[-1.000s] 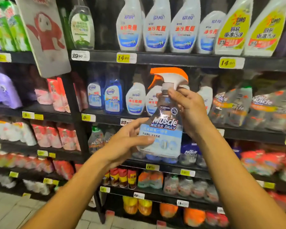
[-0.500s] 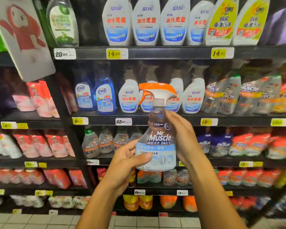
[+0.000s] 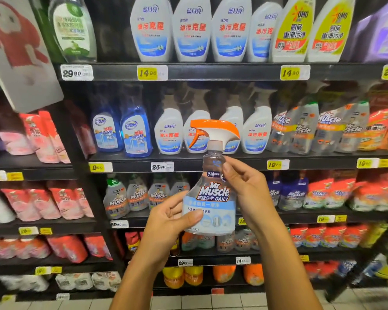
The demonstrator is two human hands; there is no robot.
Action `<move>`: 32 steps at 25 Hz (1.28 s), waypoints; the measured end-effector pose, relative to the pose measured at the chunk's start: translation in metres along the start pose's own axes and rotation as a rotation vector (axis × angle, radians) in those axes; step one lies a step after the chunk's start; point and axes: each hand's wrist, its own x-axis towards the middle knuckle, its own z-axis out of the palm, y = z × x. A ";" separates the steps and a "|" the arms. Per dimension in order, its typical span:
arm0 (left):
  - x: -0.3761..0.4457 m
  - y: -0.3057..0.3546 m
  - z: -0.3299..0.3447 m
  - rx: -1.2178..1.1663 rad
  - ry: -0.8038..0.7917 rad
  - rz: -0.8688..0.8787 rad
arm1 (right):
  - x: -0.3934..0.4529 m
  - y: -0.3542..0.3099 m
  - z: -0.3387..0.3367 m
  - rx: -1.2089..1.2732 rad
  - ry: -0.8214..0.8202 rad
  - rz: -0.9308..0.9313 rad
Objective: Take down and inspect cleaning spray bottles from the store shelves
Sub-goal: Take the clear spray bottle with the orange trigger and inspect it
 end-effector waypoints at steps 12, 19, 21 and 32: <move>-0.005 0.000 -0.008 -0.105 0.153 -0.037 | -0.015 0.013 0.004 -0.021 -0.157 0.024; -0.012 0.001 -0.016 -0.110 0.099 -0.059 | -0.020 0.020 0.004 0.019 -0.100 0.070; -0.012 0.000 -0.014 -0.115 0.110 -0.046 | -0.020 0.021 0.005 0.036 -0.115 0.075; -0.011 0.002 0.023 0.070 0.273 0.148 | -0.008 0.036 0.018 0.154 0.065 0.117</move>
